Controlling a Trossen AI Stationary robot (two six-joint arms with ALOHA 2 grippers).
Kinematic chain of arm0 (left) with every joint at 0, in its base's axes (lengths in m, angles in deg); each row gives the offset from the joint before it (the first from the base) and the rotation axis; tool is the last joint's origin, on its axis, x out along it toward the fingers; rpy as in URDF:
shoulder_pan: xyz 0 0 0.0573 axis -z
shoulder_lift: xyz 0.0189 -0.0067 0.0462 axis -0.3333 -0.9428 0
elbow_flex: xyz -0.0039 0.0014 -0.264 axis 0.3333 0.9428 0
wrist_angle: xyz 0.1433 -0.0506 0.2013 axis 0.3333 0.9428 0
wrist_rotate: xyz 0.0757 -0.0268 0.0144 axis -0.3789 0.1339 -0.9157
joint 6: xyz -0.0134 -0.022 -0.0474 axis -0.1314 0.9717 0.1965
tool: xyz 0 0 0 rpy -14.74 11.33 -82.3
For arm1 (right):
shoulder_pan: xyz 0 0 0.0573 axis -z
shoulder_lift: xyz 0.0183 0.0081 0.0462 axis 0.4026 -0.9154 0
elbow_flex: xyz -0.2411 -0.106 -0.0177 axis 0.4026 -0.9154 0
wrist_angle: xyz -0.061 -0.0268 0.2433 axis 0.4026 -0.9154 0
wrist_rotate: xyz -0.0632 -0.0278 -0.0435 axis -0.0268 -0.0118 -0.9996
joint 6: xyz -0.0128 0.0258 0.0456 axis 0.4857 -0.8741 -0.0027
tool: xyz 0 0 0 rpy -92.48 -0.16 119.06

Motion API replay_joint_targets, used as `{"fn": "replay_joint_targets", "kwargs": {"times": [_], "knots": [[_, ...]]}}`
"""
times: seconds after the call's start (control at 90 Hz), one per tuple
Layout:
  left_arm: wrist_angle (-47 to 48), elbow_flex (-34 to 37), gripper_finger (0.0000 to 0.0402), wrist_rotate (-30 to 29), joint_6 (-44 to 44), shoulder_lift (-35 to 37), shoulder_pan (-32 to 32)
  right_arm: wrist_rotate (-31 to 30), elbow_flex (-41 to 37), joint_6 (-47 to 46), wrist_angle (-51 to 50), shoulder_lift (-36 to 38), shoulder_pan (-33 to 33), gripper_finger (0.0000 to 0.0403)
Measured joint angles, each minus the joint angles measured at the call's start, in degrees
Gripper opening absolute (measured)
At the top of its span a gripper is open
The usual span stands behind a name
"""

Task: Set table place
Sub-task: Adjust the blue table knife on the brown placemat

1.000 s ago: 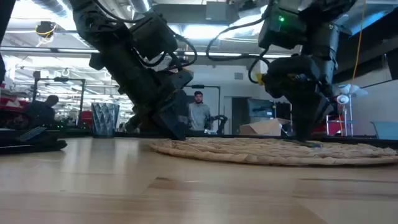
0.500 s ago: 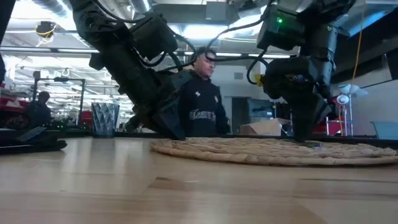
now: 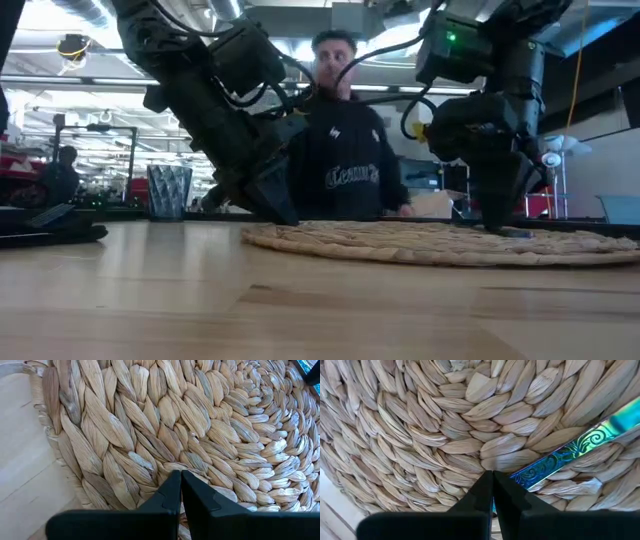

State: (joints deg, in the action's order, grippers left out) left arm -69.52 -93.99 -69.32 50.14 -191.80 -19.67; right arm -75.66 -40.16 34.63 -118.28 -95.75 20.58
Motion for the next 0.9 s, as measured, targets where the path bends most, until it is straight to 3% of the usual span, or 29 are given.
{"fn": "replay_joint_targets", "kwargs": {"times": [0.9], "knots": [[0.0,0.0,0.0000,0.0,0.0,0.0,0.0,1.1,0.3,-1.1,-0.1,0.1,0.0,0.0000]]}}
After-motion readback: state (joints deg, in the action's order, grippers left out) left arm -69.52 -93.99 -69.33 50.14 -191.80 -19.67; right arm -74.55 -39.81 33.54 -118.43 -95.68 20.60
